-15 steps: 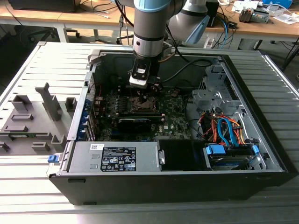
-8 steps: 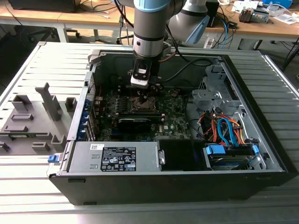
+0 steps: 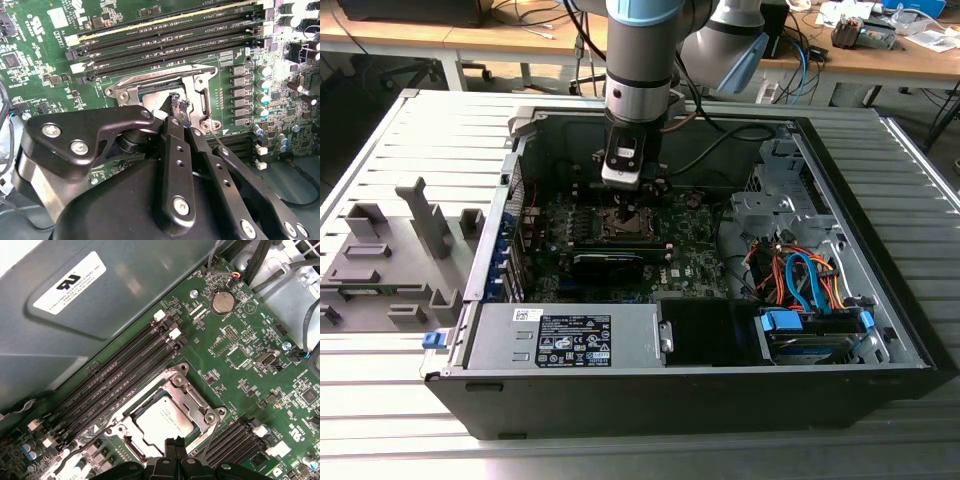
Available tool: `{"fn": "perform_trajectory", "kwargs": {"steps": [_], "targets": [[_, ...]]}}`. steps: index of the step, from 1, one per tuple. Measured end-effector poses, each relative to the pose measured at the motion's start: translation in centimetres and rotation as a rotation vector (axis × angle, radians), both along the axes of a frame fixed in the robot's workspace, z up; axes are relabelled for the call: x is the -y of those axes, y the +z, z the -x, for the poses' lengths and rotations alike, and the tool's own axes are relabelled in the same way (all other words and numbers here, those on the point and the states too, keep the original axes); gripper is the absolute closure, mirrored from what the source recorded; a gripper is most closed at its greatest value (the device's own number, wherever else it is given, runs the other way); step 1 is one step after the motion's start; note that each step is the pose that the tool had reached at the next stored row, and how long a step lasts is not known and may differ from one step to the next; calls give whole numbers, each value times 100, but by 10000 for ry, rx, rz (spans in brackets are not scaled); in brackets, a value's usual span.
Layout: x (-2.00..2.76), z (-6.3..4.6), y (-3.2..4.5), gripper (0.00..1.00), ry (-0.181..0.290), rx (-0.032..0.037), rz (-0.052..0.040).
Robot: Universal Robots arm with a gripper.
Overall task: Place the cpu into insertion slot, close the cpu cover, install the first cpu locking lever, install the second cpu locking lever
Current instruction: 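Install the first cpu locking lever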
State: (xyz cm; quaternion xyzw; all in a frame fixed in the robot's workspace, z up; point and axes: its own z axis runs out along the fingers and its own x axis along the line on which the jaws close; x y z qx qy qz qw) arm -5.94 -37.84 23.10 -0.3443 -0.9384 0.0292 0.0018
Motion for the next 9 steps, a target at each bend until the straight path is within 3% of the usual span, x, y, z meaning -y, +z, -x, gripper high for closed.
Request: {"fn": "perform_trajectory", "kwargs": {"steps": [9], "targets": [[0, 0, 0, 89, 478, 0, 0]]}}
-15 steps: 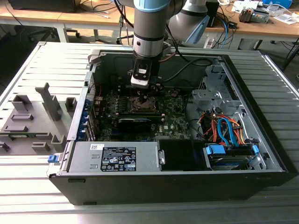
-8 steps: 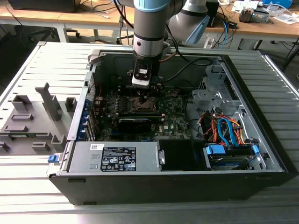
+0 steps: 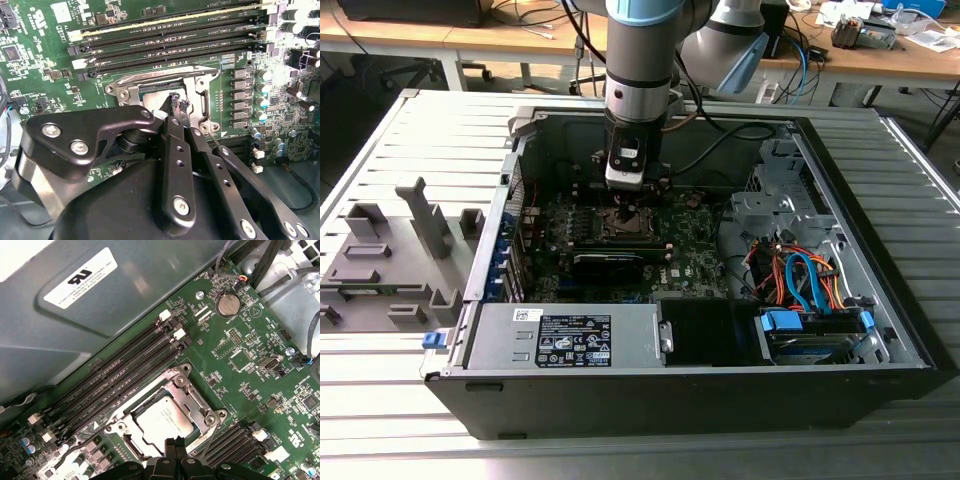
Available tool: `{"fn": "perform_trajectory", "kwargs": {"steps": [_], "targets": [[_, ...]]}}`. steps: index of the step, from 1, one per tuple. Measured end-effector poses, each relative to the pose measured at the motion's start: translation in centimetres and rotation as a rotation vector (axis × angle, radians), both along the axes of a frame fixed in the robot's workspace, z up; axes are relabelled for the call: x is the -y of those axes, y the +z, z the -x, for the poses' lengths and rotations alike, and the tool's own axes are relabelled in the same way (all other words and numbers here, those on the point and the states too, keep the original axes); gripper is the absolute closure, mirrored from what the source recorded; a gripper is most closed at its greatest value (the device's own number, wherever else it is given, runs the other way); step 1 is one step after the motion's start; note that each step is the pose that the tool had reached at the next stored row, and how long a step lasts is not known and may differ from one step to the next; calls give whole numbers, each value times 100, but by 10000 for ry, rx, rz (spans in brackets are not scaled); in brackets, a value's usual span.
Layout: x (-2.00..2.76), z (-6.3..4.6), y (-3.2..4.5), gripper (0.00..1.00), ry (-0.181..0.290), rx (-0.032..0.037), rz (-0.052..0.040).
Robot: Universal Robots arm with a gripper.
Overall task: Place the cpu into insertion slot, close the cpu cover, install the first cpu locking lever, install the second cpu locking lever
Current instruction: 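Install the first cpu locking lever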
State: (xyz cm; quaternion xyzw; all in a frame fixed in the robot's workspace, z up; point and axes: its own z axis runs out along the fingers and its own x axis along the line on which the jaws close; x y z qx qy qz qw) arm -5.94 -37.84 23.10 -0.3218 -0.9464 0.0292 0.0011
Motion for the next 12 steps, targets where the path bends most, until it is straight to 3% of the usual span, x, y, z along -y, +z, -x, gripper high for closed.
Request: {"fn": "perform_trajectory", "kwargs": {"steps": [12], "targets": [[0, 0, 0, 89, 518, 0, 0]]}}
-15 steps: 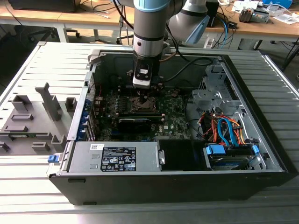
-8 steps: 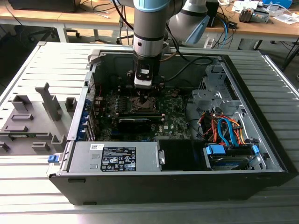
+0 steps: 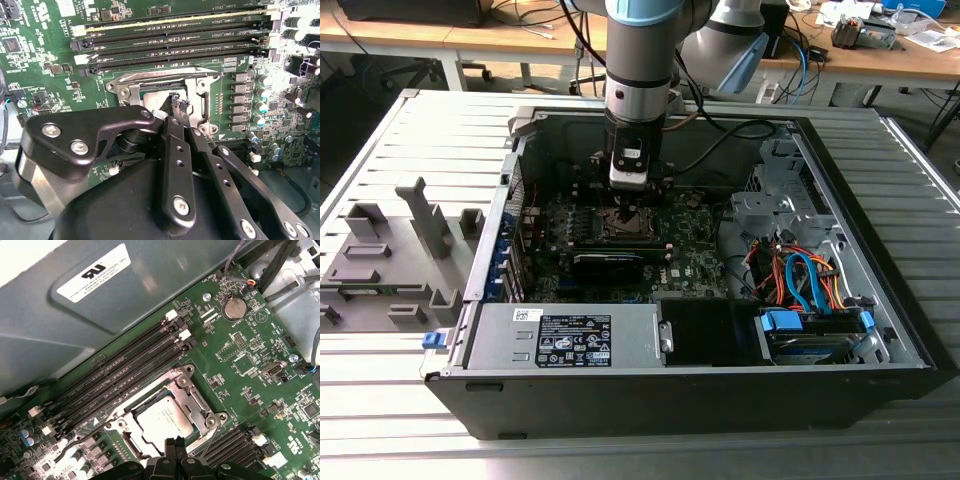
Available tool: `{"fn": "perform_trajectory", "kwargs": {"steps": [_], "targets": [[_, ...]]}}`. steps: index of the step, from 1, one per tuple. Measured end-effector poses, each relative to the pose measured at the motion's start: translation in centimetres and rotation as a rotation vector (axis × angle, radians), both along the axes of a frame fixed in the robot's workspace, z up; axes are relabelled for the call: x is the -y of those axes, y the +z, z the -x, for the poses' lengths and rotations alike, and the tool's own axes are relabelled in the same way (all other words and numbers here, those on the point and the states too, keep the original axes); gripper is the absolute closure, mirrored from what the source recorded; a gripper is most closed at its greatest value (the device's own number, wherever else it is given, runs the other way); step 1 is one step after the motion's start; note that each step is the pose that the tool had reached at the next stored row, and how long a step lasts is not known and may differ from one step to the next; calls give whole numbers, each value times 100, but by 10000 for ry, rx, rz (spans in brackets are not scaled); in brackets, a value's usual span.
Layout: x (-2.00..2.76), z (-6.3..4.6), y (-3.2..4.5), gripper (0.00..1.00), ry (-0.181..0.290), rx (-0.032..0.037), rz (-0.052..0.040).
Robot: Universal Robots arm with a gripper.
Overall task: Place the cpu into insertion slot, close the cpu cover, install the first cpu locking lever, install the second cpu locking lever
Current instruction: 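Install the first cpu locking lever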
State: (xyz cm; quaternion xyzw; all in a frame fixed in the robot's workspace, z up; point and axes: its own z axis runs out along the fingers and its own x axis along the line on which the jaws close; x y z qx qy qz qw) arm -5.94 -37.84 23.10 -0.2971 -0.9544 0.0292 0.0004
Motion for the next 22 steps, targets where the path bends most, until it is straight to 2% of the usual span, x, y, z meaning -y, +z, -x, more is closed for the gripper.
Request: {"fn": "perform_trajectory", "kwargs": {"steps": [5, 22], "targets": [[0, 0, 0, 89, 316, 0, 0], [0, 0, 0, 89, 935, 1, 0]]}}
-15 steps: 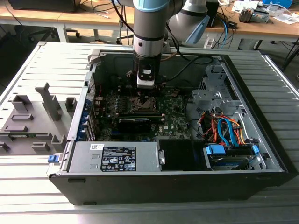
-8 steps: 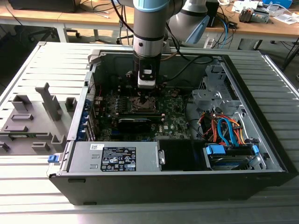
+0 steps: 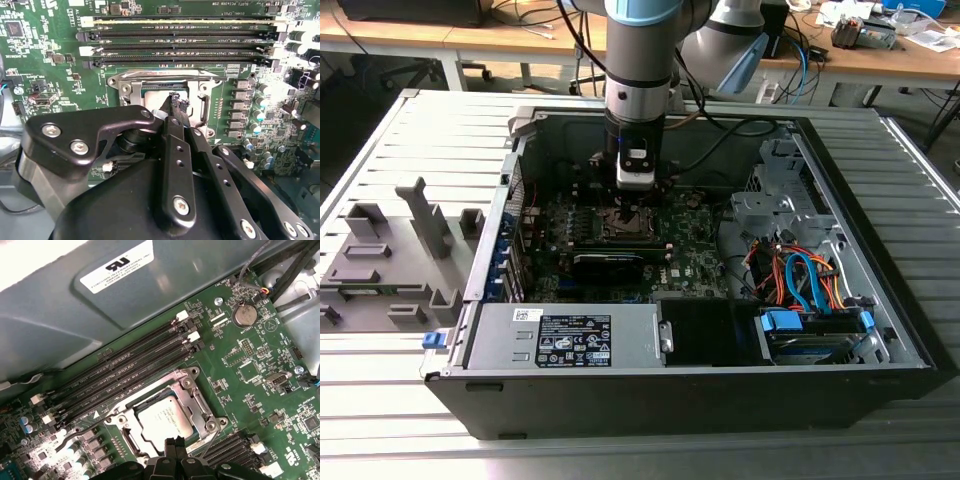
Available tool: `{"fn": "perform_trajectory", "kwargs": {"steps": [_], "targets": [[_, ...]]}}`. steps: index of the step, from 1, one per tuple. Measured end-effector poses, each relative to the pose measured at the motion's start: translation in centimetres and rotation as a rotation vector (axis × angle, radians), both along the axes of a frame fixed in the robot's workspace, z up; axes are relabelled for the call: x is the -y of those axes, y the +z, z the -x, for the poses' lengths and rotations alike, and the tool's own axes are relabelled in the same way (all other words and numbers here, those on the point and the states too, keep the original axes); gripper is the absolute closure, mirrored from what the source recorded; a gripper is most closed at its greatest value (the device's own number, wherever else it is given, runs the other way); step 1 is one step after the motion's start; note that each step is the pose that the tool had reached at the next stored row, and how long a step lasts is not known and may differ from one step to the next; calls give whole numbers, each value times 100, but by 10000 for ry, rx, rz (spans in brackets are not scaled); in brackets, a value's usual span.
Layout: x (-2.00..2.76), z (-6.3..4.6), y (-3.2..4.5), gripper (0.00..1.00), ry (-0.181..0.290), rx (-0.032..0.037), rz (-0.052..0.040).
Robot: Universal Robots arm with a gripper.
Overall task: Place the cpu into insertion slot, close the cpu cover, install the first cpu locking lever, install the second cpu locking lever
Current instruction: 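Install the first cpu locking lever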
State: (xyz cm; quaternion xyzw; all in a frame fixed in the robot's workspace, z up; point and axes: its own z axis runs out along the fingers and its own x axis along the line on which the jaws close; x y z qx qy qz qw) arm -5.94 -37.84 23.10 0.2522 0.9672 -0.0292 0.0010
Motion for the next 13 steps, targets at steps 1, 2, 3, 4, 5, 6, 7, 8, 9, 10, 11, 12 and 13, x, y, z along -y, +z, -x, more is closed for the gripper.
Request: {"fn": "perform_trajectory", "kwargs": {"steps": [1, 2, 3, 4, 5, 6, 7, 8, 9, 10, 11, 12, 13], "targets": [[0, 0, 0, 89, 63, 0, 0], [0, 0, 0, 89, 130, 0, -1], [0, 0, 0, 89, 169, 0, 0], [0, 0, 0, 89, 199, 0, 0], [0, 0, 0, 89, 231, 0, 0], [0, 0, 0, 89, 265, 0, 0], [0, 0, 0, 89, 344, 0, 0], [0, 0, 0, 89, 404, 0, 0], [0, 0, 0, 89, 456, 0, -1], [0, 0, 0, 89, 504, 0, 0], [0, 0, 0, 89, 543, -1, 0], [0, 0, 0, 89, 572, 0, 0], [0, 0, 0, 89, 612, 0, -1]]}}
